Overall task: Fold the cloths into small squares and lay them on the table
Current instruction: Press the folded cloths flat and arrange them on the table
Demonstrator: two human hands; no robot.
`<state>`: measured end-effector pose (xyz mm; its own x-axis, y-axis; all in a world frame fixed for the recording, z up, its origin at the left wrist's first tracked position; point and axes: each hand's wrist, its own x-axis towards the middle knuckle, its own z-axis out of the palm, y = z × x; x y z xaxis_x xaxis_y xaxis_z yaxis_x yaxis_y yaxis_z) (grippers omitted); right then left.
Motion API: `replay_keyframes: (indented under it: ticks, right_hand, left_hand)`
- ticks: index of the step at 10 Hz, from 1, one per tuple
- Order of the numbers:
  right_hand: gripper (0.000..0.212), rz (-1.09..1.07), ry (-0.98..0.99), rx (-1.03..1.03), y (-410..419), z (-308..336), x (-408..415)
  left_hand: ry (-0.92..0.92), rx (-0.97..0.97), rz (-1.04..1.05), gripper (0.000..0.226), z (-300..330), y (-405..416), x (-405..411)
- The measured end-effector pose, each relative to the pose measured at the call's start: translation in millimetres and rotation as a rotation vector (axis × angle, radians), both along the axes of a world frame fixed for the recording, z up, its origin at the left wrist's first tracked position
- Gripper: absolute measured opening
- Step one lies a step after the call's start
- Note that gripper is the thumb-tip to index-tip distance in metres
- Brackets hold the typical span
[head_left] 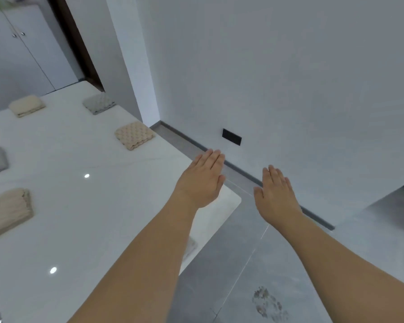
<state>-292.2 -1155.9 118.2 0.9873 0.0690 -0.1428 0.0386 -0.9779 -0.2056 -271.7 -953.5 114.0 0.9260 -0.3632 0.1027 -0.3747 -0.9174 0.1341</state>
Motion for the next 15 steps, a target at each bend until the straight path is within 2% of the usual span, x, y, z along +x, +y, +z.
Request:
replay_keyframes:
  ticks: [2,4,7,9,11,12,13,15]
  right_hand:
    - [0.06,-0.107,-0.106,-0.025,-89,75,48]
    - [0.06,-0.254,-0.192,0.016,-150,123,98]
    - [0.061,-0.392,-0.216,0.013,-243,152,170]
    - [0.06,-0.343,-0.17,0.006,-297,150,243]
    - [0.059,-0.193,-0.17,-0.01,-306,152,335]
    - [0.059,-0.087,-0.169,-0.022,-284,150,385]
    - [0.059,0.0,-0.178,-0.005,-257,148,434]
    - [0.058,0.18,-0.144,0.01,-204,140,517]
  left_hand:
    - [-0.108,-0.016,-0.096,0.058,80,-92,63]
    - [-0.193,-0.041,-0.24,0.058,132,-168,134]
    - [-0.211,0.031,-0.442,0.059,169,-282,233]
    - [-0.222,0.07,-0.402,0.059,168,-332,309]
    - [-0.235,0.08,-0.26,0.059,167,-335,380]
    - [-0.281,0.152,-0.209,0.059,161,-313,414]
    - [-0.272,0.123,-0.08,0.059,156,-280,452]
    - [-0.197,0.136,0.14,0.059,137,-207,512]
